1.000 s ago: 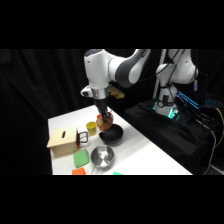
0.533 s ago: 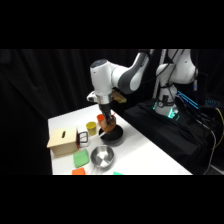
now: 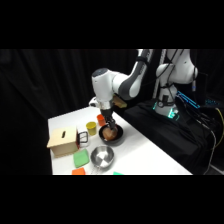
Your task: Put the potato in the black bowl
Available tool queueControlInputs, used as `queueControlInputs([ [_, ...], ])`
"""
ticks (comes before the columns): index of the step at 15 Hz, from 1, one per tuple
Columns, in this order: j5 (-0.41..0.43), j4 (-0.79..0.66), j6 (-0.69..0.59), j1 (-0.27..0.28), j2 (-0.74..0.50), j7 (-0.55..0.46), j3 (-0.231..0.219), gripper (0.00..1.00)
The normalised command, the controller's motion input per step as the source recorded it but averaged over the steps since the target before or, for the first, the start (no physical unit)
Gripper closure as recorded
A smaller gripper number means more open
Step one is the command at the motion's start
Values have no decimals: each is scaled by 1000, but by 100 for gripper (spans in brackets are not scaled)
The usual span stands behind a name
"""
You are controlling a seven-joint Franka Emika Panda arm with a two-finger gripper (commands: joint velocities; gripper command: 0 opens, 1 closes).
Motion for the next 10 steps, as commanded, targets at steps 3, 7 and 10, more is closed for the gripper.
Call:
queueControlInputs([
  [3, 75, -22, -43, -40, -187, -155, 5, 0],
  [7, 24, -43, -218, 0, -388, -115, 8, 0],
  [10, -5, 53, -372, 8, -411, -94, 16, 0],
])
